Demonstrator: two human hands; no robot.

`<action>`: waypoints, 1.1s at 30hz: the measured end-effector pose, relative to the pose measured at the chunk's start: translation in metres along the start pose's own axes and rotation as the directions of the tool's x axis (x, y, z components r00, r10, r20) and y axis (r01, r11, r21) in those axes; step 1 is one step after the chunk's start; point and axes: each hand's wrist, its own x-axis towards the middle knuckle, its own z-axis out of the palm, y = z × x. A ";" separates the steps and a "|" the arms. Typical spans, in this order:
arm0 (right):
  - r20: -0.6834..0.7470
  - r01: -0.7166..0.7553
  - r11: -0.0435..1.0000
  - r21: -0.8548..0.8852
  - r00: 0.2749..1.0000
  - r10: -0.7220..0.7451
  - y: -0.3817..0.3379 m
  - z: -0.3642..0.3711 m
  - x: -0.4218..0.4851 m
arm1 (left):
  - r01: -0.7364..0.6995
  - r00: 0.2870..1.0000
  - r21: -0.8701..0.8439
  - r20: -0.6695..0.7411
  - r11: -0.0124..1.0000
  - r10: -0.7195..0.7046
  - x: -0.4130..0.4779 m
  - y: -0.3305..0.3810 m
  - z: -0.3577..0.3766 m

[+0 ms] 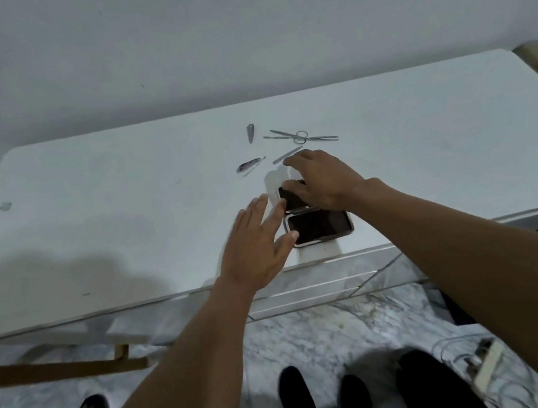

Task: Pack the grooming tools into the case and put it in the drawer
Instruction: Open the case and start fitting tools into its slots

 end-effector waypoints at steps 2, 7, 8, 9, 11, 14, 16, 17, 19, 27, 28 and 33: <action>0.001 0.018 1.000 -0.010 1.000 -0.018 -0.005 0.001 0.018 | -0.002 1.000 -0.001 -0.018 1.000 0.002 0.000 -0.001 0.001; 0.051 0.032 0.999 -0.038 0.998 -0.030 -0.016 0.003 0.054 | -0.007 0.999 -0.001 -0.041 1.000 0.007 0.001 0.000 -0.003; 0.061 0.034 0.998 -0.048 0.998 -0.031 -0.018 0.004 0.060 | -0.013 0.999 0.007 -0.043 1.000 0.013 0.002 -0.001 -0.003; 0.060 0.040 0.997 -0.060 0.998 -0.036 -0.020 0.005 0.066 | -0.017 0.999 0.013 -0.046 1.000 0.017 0.002 -0.002 -0.002; 0.054 0.052 0.995 -0.086 0.997 -0.048 -0.023 0.008 0.077 | -0.022 0.998 0.016 -0.052 1.000 0.023 0.003 -0.004 0.001; 0.045 0.070 0.993 -0.099 0.997 -0.066 -0.029 0.011 0.092 | -0.019 0.999 -0.005 -0.051 1.000 0.019 0.005 -0.006 0.004; 0.042 0.101 0.989 -0.110 0.994 -0.097 -0.033 0.014 0.100 | -0.017 0.998 -0.023 -0.067 1.000 0.015 0.005 -0.006 0.004; 0.043 0.122 0.984 -0.127 0.992 -0.117 -0.036 0.015 0.104 | -0.017 0.997 -0.029 -0.080 0.999 0.015 0.005 -0.006 0.004; 0.048 0.152 0.976 -0.156 0.988 -0.146 -0.040 0.016 0.110 | -0.017 0.995 -0.039 -0.102 0.999 0.013 0.005 -0.006 0.005; -0.005 0.104 0.985 -0.135 0.994 -0.105 -0.046 0.012 0.116 | -0.021 0.992 -0.042 -0.126 0.999 0.016 0.005 -0.010 0.007; -0.010 0.088 0.990 -0.108 0.996 -0.089 -0.044 0.010 0.113 | -0.025 0.992 -0.033 -0.125 0.999 0.021 0.006 -0.010 0.007; -0.064 0.018 0.995 0.097 0.998 -0.012 -0.028 -0.004 0.084 | -0.018 0.994 0.019 -0.104 1.000 0.020 0.006 -0.009 0.006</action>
